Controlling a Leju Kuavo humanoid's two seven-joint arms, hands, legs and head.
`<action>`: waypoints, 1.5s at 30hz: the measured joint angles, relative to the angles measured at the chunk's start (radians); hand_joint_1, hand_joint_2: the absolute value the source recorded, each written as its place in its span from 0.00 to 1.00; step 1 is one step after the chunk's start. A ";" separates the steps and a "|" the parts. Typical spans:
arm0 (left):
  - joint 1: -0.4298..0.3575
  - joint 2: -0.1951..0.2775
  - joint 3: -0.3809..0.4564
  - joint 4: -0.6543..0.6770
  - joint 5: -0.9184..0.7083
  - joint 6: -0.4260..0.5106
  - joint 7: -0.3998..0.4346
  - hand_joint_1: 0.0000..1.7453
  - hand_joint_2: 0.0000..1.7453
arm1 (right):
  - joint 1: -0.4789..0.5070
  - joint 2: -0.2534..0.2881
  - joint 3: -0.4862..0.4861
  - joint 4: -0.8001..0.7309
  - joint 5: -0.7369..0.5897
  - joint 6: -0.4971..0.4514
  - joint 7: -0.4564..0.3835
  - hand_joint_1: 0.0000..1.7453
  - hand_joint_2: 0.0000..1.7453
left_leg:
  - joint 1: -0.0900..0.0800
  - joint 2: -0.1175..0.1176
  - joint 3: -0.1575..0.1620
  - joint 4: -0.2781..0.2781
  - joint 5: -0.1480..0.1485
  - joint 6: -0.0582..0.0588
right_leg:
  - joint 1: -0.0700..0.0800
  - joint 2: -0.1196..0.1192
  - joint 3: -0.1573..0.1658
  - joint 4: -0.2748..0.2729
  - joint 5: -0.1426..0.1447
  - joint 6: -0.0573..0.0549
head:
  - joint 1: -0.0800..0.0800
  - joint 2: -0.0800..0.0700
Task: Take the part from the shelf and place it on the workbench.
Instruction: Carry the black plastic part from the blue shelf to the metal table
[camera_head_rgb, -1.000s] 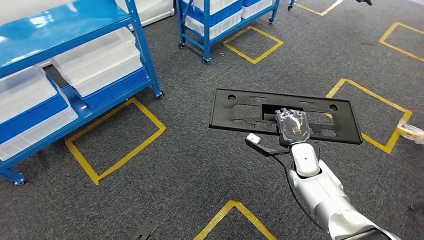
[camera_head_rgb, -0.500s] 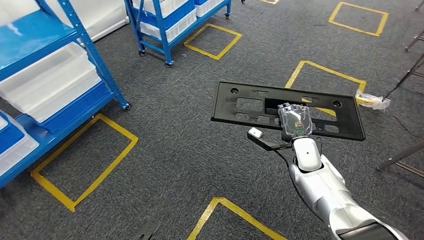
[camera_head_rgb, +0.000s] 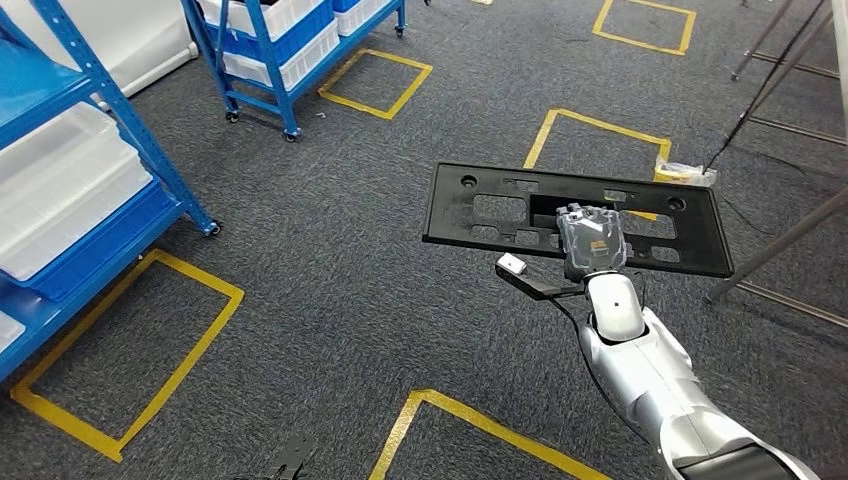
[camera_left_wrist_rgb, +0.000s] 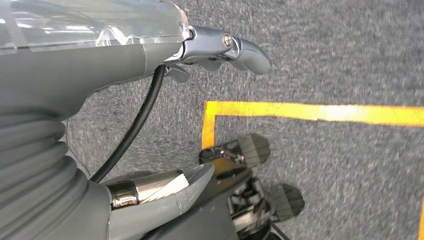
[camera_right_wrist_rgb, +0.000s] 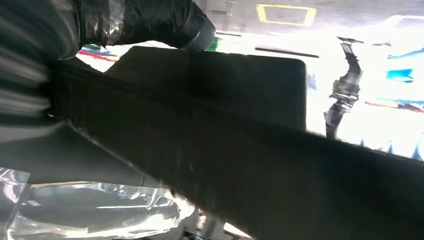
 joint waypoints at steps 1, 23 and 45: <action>0.000 0.000 0.000 0.000 0.000 0.000 0.000 0.00 1.00 | 0.000 0.000 0.000 0.000 0.000 0.000 0.000 0.97 1.00 | 0.000 0.000 0.000 0.000 0.000 0.000 | 0.000 0.000 0.000 0.000 0.000 0.000 | 0.000 0.000; -0.001 -0.007 0.003 -0.003 -0.010 -0.008 0.002 0.00 1.00 | 0.020 -0.027 0.000 -0.002 0.000 0.000 0.031 0.97 1.00 | 0.003 -0.112 -0.029 0.047 -0.018 -0.022 | 0.004 0.138 0.140 -0.280 0.130 -0.029 | -0.004 0.000; 0.004 -0.012 0.008 -0.004 -0.022 -0.008 0.000 0.00 1.00 | 0.041 -0.043 0.000 -0.009 0.002 0.000 0.035 0.97 1.00 | 0.003 -0.011 -0.102 0.250 -0.151 -0.047 | 0.007 0.010 0.167 -0.297 0.117 -0.047 | 0.001 0.000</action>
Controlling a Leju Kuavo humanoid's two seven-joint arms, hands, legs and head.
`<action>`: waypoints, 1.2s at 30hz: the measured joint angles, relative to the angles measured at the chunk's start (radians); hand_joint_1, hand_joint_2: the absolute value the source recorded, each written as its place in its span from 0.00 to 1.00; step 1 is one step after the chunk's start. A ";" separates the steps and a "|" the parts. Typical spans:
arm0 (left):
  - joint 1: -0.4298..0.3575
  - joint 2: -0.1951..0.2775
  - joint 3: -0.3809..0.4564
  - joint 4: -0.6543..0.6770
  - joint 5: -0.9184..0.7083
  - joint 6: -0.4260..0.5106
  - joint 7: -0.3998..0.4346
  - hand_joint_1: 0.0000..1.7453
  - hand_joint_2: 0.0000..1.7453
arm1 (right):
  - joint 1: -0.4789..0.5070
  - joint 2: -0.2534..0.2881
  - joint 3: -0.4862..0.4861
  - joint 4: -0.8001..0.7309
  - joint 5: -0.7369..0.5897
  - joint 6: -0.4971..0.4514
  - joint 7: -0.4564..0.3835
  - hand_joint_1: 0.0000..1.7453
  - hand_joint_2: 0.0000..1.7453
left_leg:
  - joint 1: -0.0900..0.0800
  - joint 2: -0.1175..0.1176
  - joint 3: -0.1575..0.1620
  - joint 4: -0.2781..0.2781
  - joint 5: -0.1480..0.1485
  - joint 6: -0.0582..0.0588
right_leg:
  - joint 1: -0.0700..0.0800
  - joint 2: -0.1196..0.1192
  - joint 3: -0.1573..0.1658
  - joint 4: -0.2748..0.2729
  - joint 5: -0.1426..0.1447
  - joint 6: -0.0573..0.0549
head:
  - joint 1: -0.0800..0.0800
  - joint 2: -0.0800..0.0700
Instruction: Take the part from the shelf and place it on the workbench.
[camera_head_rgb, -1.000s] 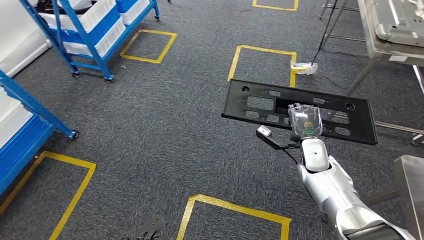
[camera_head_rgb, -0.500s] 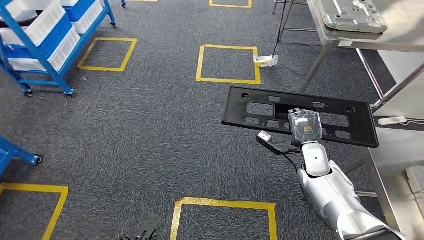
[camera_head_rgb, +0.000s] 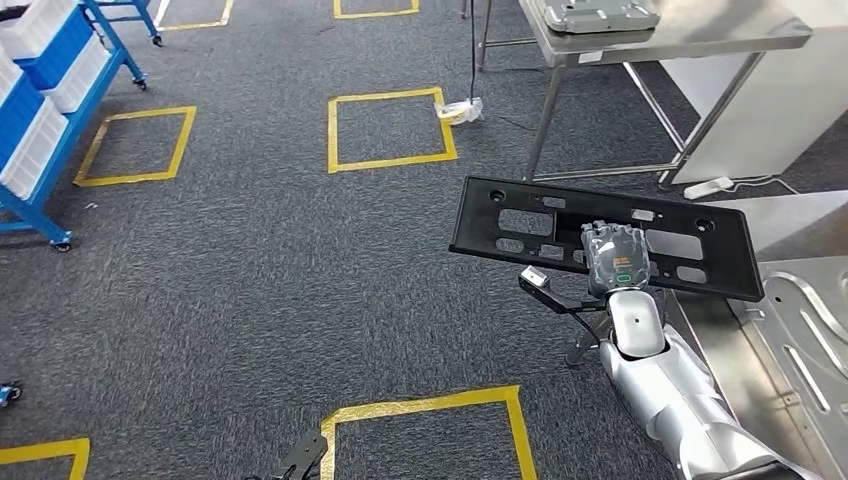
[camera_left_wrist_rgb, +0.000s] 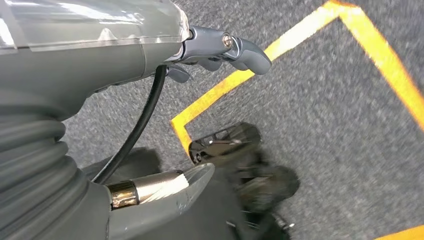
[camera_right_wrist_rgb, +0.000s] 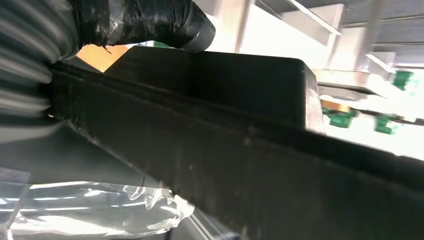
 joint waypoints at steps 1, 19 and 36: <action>0.004 0.000 0.000 0.000 0.000 0.000 0.000 0.00 1.00 | 0.002 0.000 0.000 0.000 0.000 0.000 0.000 0.97 1.00 | 0.000 -0.006 -0.026 0.050 -0.013 0.000 | 0.001 0.015 0.000 0.001 0.000 -0.001 | 0.000 0.000; 0.003 0.005 0.001 0.000 -0.019 -0.001 0.008 0.00 1.00 | 0.016 -0.006 0.000 -0.002 0.001 -0.001 0.013 0.97 1.00 | -0.001 0.040 0.092 -0.232 0.137 0.049 | -0.009 -0.025 -0.110 0.204 -0.059 0.055 | 0.007 0.000; 0.000 0.006 0.002 -0.002 -0.037 0.000 0.014 0.00 1.00 | 0.023 -0.007 -0.019 -0.022 0.000 -0.002 0.031 0.97 1.00 | 0.002 -0.054 0.032 -0.113 0.113 0.011 | 0.001 0.088 -0.003 0.011 0.001 -0.002 | 0.006 0.000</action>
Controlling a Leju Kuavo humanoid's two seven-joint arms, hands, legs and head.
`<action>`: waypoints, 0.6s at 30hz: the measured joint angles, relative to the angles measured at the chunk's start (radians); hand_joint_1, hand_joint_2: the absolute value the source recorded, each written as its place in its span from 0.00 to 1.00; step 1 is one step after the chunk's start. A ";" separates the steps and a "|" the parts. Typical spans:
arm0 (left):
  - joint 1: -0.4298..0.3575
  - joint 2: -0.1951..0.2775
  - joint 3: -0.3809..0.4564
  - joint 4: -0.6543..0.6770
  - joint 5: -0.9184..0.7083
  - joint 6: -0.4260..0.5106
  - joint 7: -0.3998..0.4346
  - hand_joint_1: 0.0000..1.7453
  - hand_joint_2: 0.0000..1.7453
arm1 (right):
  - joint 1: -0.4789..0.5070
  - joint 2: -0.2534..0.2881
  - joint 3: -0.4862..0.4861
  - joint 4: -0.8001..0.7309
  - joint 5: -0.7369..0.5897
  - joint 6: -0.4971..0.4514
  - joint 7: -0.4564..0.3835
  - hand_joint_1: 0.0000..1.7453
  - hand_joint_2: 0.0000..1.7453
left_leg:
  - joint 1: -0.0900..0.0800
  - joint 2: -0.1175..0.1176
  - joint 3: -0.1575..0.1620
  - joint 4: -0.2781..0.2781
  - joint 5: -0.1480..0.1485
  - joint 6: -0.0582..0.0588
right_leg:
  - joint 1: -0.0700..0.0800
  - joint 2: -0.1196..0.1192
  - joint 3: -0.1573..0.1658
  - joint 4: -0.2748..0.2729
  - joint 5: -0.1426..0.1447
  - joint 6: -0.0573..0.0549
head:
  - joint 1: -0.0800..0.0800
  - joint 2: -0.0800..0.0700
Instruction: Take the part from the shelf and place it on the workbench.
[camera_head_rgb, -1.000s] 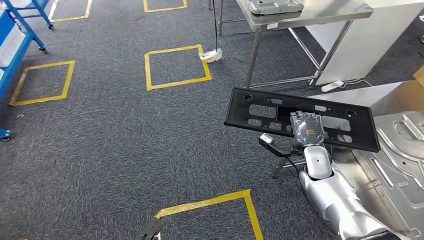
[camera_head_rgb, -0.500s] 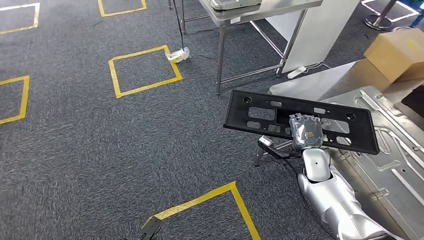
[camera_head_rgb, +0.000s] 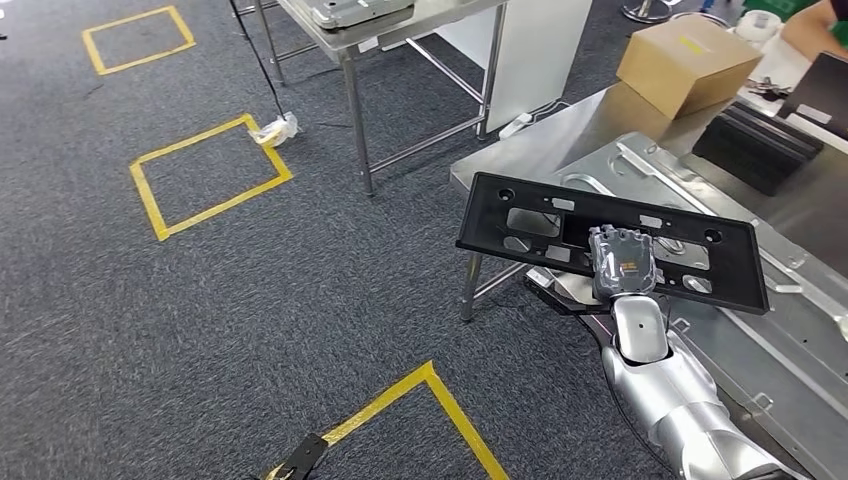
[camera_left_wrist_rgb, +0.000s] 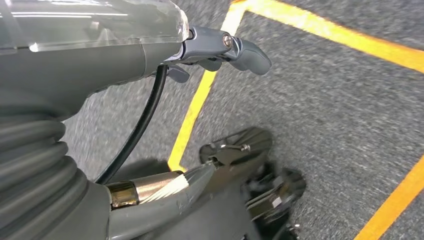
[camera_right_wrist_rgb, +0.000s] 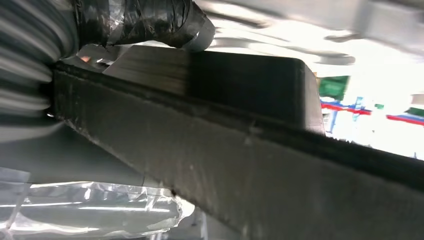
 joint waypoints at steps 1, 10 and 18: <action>-0.001 0.001 0.000 0.000 0.000 0.000 0.000 0.00 1.00 | 0.000 0.000 0.000 -0.001 0.000 0.000 0.001 0.97 1.00 | 0.002 -0.023 0.021 -0.053 0.020 0.003 | -0.001 0.015 -0.003 0.003 0.000 0.004 | 0.000 0.000; -0.003 0.000 0.002 0.000 -0.003 -0.002 0.002 0.00 1.00 | 0.008 -0.012 -0.007 -0.005 0.000 0.000 0.004 0.97 1.00 | 0.007 0.047 0.053 -0.127 0.041 0.038 | -0.005 -0.095 -0.115 0.204 -0.099 0.050 | 0.013 0.000; -0.008 0.000 0.002 0.000 -0.010 -0.002 0.003 0.00 1.00 | -0.003 -0.012 -0.022 -0.004 0.000 0.001 0.007 0.97 1.00 | -0.003 0.143 0.065 -0.111 0.013 0.008 | 0.001 -0.180 -0.009 0.002 -0.001 0.045 | 0.013 0.000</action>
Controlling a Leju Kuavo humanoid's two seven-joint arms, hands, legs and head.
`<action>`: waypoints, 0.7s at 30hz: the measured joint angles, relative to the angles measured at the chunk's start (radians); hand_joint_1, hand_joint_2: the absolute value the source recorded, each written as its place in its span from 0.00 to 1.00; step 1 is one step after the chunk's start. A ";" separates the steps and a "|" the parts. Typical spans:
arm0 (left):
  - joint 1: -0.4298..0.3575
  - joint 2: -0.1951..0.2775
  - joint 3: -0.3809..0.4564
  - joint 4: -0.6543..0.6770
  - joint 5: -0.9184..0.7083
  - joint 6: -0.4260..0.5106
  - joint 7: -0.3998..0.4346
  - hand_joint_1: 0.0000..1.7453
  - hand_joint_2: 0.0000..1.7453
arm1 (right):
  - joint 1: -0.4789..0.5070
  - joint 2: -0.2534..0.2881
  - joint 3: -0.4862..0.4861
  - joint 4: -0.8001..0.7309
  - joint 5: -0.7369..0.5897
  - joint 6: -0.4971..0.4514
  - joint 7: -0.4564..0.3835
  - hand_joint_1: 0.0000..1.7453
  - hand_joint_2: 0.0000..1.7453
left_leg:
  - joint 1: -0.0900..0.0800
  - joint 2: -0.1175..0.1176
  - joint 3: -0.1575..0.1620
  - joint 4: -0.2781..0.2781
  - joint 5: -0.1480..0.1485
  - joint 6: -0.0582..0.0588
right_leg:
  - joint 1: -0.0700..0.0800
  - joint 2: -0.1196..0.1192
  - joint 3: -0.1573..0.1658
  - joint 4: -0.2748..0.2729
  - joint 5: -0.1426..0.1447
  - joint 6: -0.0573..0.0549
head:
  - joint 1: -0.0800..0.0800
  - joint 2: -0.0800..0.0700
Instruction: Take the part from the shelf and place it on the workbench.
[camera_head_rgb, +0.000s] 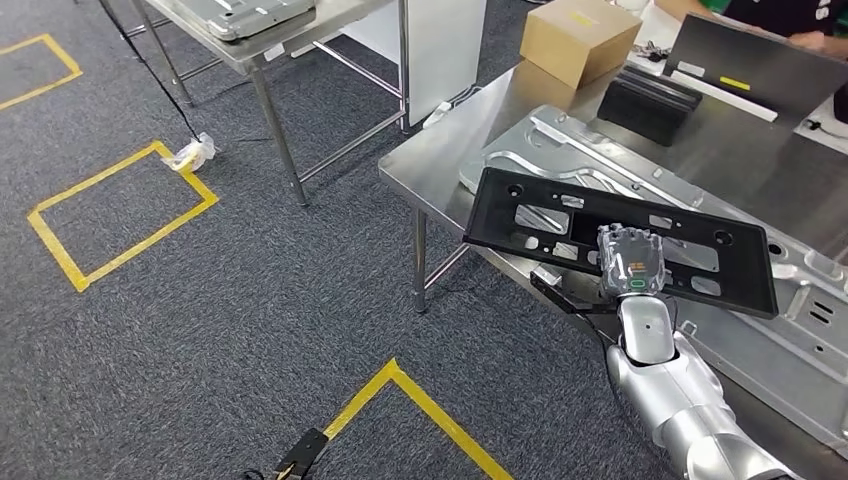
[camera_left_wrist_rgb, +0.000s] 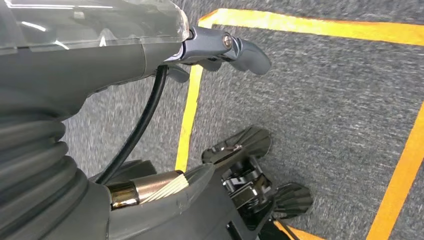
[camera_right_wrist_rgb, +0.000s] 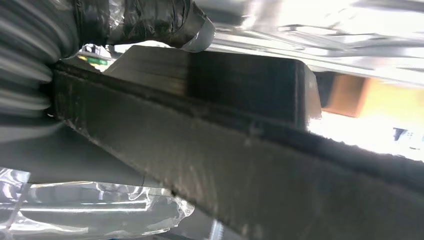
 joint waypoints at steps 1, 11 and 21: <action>0.000 0.000 0.000 0.000 -0.001 0.000 0.001 0.00 1.00 | -0.001 -0.001 -0.001 0.000 0.000 0.000 0.000 0.97 1.00 | -0.002 0.011 0.004 0.000 -0.003 -0.006 | -0.001 0.015 -0.002 0.000 0.001 -0.008 | -0.001 0.000; 0.005 0.000 0.003 -0.001 -0.005 -0.003 0.004 0.00 1.00 | -0.003 -0.001 -0.010 0.003 -0.002 0.004 0.000 0.97 1.00 | 0.005 -0.107 -0.105 0.222 -0.073 -0.011 | 0.000 0.155 0.002 0.004 0.001 -0.044 | -0.001 0.000; 0.001 0.003 0.006 -0.002 -0.004 -0.003 0.004 0.00 1.00 | 0.000 -0.005 -0.012 0.007 -0.002 0.005 0.004 0.97 1.00 | 0.011 -0.140 -0.006 -0.016 0.028 0.031 | -0.005 0.125 -0.063 0.094 -0.041 0.007 | 0.009 0.000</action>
